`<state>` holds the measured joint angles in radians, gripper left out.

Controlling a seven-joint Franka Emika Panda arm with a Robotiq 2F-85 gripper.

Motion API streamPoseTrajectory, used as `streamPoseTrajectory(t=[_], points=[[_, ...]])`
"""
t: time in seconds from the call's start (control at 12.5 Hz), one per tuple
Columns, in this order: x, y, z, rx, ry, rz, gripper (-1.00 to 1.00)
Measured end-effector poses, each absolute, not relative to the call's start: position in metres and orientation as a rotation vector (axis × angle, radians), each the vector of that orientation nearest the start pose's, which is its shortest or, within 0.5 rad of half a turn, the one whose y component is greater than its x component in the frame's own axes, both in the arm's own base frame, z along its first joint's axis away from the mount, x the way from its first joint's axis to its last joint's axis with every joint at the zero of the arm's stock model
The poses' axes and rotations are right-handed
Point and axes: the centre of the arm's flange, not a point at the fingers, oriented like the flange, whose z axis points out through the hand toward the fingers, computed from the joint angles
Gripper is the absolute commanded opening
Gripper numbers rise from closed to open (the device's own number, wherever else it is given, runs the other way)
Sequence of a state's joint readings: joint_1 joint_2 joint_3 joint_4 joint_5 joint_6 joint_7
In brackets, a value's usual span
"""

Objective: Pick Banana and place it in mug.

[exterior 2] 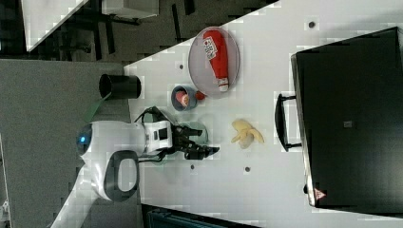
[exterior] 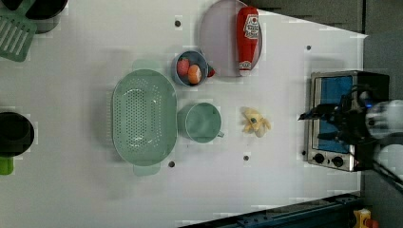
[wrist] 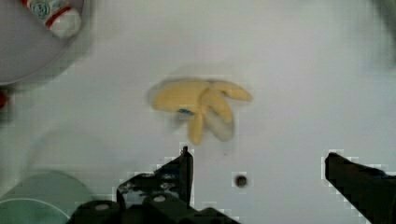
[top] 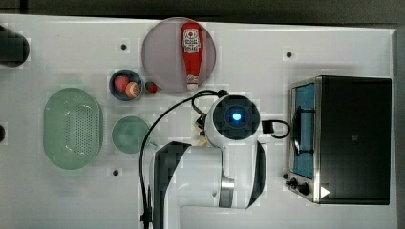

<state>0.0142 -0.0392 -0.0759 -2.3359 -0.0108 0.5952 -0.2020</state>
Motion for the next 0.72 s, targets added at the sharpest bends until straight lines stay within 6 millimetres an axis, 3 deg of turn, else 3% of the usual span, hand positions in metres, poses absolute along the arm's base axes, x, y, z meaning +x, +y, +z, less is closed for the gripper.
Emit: streamPoseTrajectory(t=[0.24, 0.4, 0.72], points=[[0.492, -0.023, 0.313, -3.074, 0.745, 0.036, 1.0], [0.499, -0.021, 0.284, -3.08, 0.679, 0.009, 1.0], [0.492, -0.028, 0.182, -3.119, 0.605, 0.134, 1.0]])
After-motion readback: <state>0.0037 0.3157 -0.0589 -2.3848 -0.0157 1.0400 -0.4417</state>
